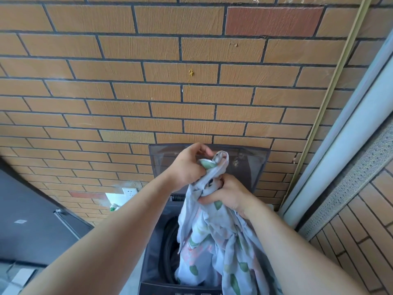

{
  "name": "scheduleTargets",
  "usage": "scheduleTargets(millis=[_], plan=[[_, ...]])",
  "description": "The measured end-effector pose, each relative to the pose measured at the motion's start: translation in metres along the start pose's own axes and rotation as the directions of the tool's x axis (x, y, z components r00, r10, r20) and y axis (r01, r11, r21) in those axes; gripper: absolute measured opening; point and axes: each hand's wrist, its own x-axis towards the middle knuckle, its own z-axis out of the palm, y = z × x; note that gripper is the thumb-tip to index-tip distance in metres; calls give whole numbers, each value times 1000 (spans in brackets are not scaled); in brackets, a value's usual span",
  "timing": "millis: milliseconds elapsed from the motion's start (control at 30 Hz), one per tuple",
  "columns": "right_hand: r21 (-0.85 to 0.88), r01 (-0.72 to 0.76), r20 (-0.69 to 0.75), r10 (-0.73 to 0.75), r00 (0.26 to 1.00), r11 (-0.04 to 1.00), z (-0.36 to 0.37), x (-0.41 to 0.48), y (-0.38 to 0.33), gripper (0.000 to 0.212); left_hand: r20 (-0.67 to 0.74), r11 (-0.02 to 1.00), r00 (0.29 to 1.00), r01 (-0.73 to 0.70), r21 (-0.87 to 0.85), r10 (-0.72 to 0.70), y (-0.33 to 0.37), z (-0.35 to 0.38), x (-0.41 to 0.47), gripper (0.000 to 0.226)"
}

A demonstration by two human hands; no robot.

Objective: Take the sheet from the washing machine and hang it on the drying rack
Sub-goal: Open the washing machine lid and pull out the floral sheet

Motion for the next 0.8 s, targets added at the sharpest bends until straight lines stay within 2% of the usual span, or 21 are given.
scheduleTargets(millis=[33, 67, 100, 133, 200, 267, 300, 400, 467, 500, 567, 633, 733, 800], plan=[[17, 5, -34, -4, 999, 1000, -3, 1, 1, 42, -24, 1000, 999, 21, -13, -22, -7, -2, -1, 32], [34, 6, -68, -4, 998, 999, -6, 3, 2, 43, -45, 997, 998, 50, 59, -47, -17, -4, -1, 32], [53, 6, -102, -1, 995, 999, -8, 4, 2, 43, -59, 975, 995, 86, 207, -76, -28, -6, -1, 33], [72, 11, -130, -2, 991, 997, -10, 5, 3, 43, -64, 917, 991, 136, 376, -121, -40, -6, -2, 36], [112, 16, -179, 4, 984, 994, -13, 7, 3, 43, -46, 766, 960, 250, 592, -277, -64, -4, -6, 36], [141, 24, -205, 6, 979, 990, -16, 8, 4, 44, -17, 635, 916, 291, 716, -401, -82, -2, -12, 28], [140, 25, -204, 4, 979, 990, -17, 8, 5, 44, -31, 607, 905, 309, 732, -424, -90, -2, -13, 27], [118, 22, -164, -3, 986, 993, -20, 7, 5, 43, -180, 681, 923, 373, 630, -339, -92, -8, -10, 16], [105, -2, -125, 15, 992, 994, -20, 5, 6, 41, -291, 740, 936, 338, 582, -199, -74, -18, 0, 12], [98, -18, -98, 28, 995, 995, -18, 4, 5, 43, -299, 768, 945, 291, 571, -136, -59, -23, 4, 13], [80, -18, -38, 21, 999, 997, -15, 4, 6, 53, -235, 832, 970, 182, 524, -64, -23, -29, 8, 20], [64, -10, 20, 8, 1000, 998, -11, 3, 4, 61, -152, 939, 988, 80, 335, -29, 6, -28, 8, 13], [76, -4, 155, -8, 988, 997, -3, -1, 0, 44, -35, 997, 999, -9, 76, 11, 30, -16, 2, 10], [112, -20, 191, -2, 982, 994, 4, -3, -1, 39, 22, 999, 1000, 0, -44, 1, 28, -6, 1, 14]])
